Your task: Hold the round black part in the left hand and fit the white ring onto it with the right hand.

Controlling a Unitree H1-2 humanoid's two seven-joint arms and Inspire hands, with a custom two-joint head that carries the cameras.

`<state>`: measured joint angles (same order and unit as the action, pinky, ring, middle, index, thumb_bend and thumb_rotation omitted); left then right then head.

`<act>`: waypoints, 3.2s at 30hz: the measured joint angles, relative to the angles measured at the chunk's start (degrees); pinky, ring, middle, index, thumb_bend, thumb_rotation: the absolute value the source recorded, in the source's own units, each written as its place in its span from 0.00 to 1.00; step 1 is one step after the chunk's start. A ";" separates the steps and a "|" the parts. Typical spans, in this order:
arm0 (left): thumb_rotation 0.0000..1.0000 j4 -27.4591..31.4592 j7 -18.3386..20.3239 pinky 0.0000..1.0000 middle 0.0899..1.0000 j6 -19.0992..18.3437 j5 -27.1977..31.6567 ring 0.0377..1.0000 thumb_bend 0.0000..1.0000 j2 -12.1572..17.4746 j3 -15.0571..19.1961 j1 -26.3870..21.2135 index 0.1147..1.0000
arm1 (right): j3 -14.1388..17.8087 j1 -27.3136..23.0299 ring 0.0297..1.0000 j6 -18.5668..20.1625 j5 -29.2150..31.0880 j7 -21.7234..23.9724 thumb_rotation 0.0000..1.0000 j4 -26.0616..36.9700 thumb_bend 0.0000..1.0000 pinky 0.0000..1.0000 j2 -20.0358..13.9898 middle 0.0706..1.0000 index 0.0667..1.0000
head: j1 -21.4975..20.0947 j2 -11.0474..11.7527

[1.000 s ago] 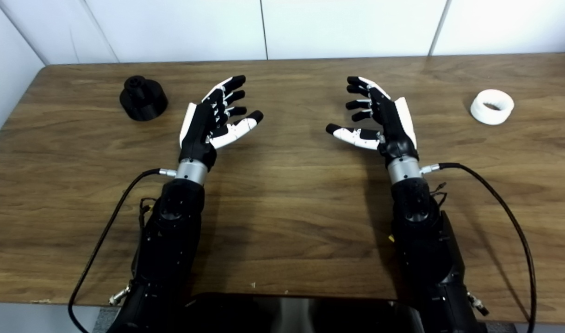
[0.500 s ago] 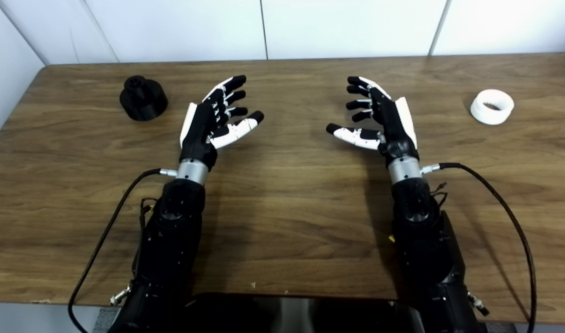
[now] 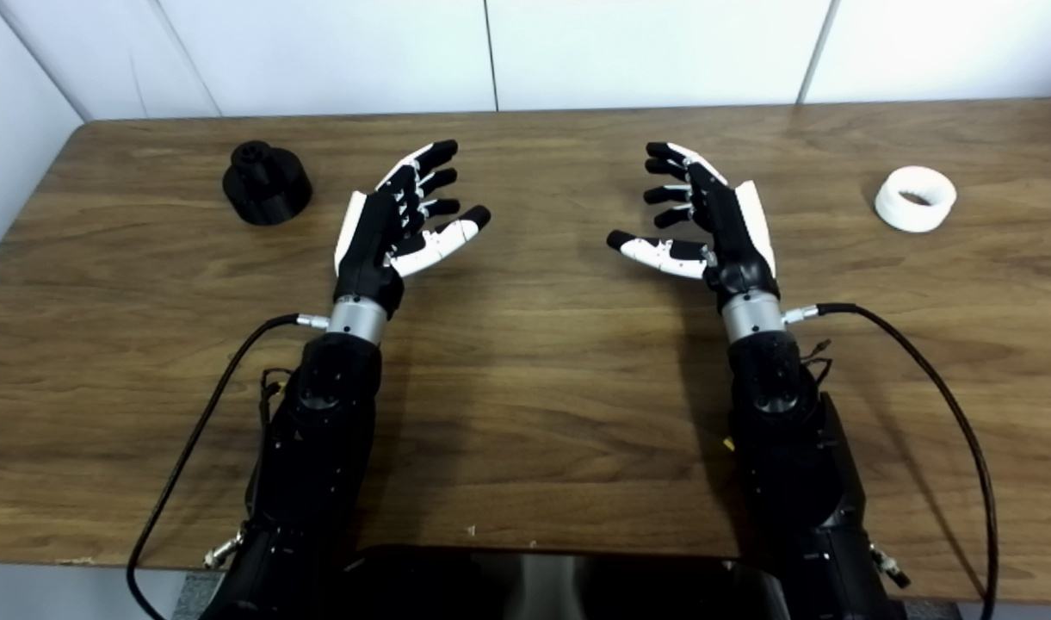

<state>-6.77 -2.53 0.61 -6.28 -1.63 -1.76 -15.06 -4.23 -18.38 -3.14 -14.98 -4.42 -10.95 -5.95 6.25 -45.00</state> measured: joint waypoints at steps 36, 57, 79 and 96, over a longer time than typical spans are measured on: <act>0.13 0.00 0.19 0.73 0.87 -0.02 0.00 0.84 0.68 0.32 0.22 0.00 0.78 | 0.01 0.00 0.69 0.07 0.55 0.15 0.09 0.04 0.71 0.57 0.63 0.78 0.80 | -1.41 -0.62; 0.14 1.05 -0.01 0.74 0.87 -0.02 -2.01 0.84 0.67 1.13 -0.23 0.00 0.78 | -0.02 0.00 0.68 0.09 0.39 0.13 0.09 0.03 0.71 0.58 0.66 0.78 0.80 | -0.80 -0.35; 0.31 2.30 -1.99 0.86 0.88 -3.35 -15.15 0.90 0.74 7.01 -1.44 -0.46 0.80 | 0.09 -0.01 0.68 0.06 0.55 0.09 0.08 -0.55 0.71 0.56 0.82 0.78 0.80 | -0.01 0.26; 0.28 6.00 -1.83 0.82 0.91 -8.44 -21.30 0.91 0.77 13.42 -0.96 -1.56 0.83 | 0.15 -0.13 0.67 0.01 0.08 -0.10 0.08 -1.01 0.72 0.54 0.54 0.77 0.79 | 0.96 0.53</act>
<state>-0.77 -4.36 -7.83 -27.59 11.78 -2.72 -16.61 -4.08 -18.51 -3.13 -14.89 -4.52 -11.97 -5.41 7.20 -44.47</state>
